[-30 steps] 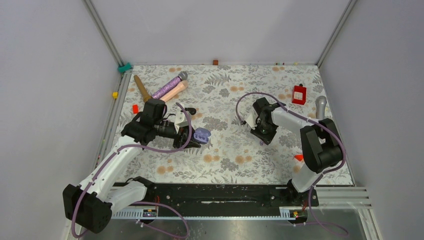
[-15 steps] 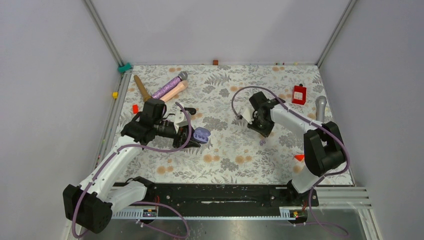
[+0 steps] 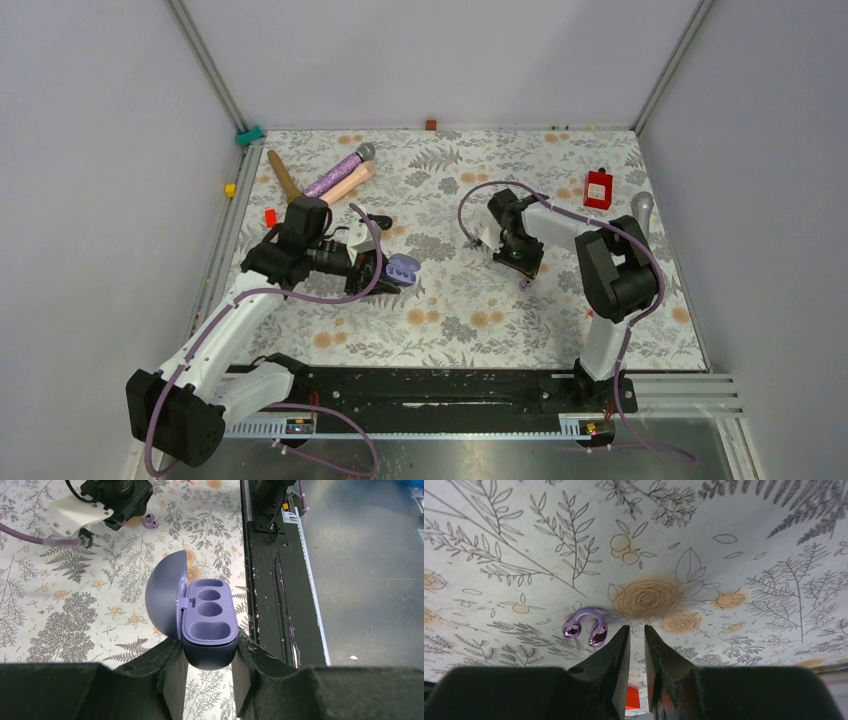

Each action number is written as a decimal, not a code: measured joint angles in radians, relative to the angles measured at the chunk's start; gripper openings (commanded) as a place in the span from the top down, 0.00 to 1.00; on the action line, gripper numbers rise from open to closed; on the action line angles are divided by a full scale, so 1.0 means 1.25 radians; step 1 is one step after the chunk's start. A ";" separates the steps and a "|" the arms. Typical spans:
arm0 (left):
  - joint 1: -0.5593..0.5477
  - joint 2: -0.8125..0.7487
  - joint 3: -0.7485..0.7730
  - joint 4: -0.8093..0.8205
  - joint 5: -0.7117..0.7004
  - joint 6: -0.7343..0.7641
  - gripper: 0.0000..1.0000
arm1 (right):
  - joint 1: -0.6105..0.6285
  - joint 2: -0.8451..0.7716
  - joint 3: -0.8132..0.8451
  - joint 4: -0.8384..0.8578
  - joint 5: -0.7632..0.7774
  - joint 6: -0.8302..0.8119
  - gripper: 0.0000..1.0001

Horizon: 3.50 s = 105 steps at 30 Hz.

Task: Insert the wireless bluetooth earbuds into the charging case
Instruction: Pick up the earbud from the center of the board.

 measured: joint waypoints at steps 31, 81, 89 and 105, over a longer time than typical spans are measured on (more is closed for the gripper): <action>0.008 -0.001 0.000 0.000 0.006 0.000 1.00 | 0.152 -0.055 -0.092 -0.147 -0.060 0.015 0.78; 0.016 0.021 0.000 0.000 0.011 -0.001 1.00 | 0.262 -0.054 -0.093 -0.037 -0.014 -0.003 0.78; 0.016 0.021 0.000 0.000 0.011 0.000 1.00 | 0.262 -0.181 -0.110 -0.010 -0.009 -0.035 0.77; 0.017 0.021 0.000 0.000 0.011 -0.001 1.00 | 0.074 -0.098 -0.025 -0.083 -0.166 -0.062 0.67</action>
